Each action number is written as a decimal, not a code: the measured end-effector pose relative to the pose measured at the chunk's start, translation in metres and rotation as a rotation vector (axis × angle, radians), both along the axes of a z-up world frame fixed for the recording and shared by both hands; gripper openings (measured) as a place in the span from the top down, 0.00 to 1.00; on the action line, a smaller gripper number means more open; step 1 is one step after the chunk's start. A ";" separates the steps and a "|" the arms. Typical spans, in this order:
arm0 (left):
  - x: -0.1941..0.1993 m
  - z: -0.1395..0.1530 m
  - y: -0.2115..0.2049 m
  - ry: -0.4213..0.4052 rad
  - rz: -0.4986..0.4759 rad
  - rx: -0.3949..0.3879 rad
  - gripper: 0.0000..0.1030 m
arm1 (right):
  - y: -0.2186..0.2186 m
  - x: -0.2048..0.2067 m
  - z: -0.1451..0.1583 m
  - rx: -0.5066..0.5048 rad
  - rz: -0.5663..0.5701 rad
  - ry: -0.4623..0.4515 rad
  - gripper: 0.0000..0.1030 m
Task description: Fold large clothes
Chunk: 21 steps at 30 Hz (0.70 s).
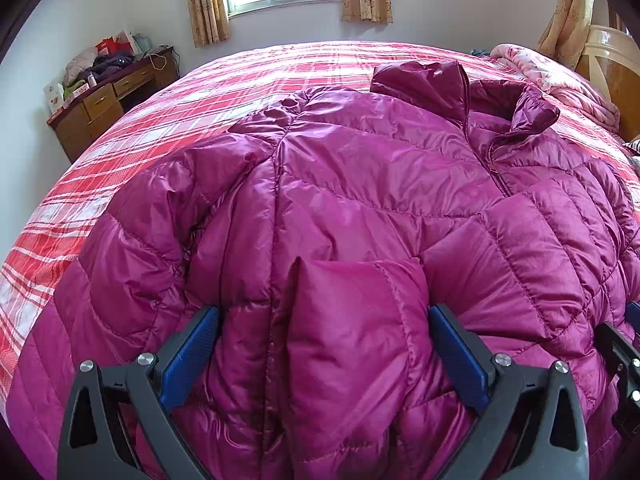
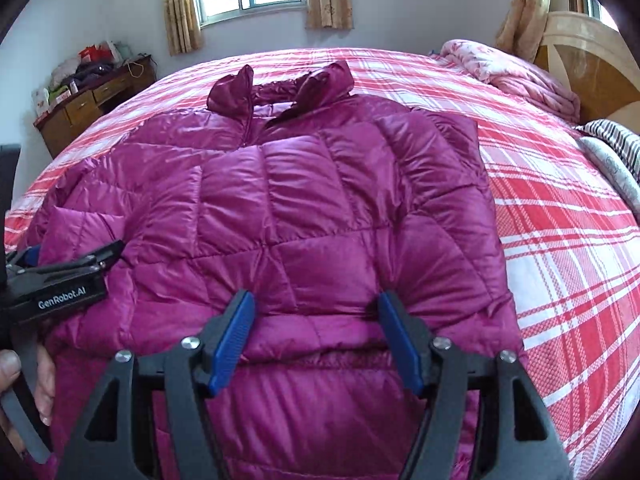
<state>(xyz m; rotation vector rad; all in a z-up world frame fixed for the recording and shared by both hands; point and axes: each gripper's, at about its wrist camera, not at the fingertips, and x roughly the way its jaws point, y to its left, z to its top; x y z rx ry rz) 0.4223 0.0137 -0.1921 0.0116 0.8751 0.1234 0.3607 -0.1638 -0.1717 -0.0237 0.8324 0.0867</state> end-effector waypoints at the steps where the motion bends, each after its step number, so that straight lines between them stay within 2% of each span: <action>1: 0.000 0.000 0.000 0.000 0.000 0.001 0.01 | 0.002 0.000 0.000 -0.013 -0.002 0.001 0.33; 10: 0.002 0.000 -0.001 0.001 0.001 0.006 0.01 | 0.009 -0.001 -0.003 -0.078 -0.010 -0.004 0.31; 18: 0.004 0.000 -0.001 0.010 0.001 0.001 0.01 | 0.008 -0.004 -0.004 -0.074 -0.014 -0.020 0.31; 21: 0.003 0.002 0.005 0.029 -0.028 -0.024 0.01 | 0.007 -0.006 -0.003 -0.067 -0.014 -0.026 0.31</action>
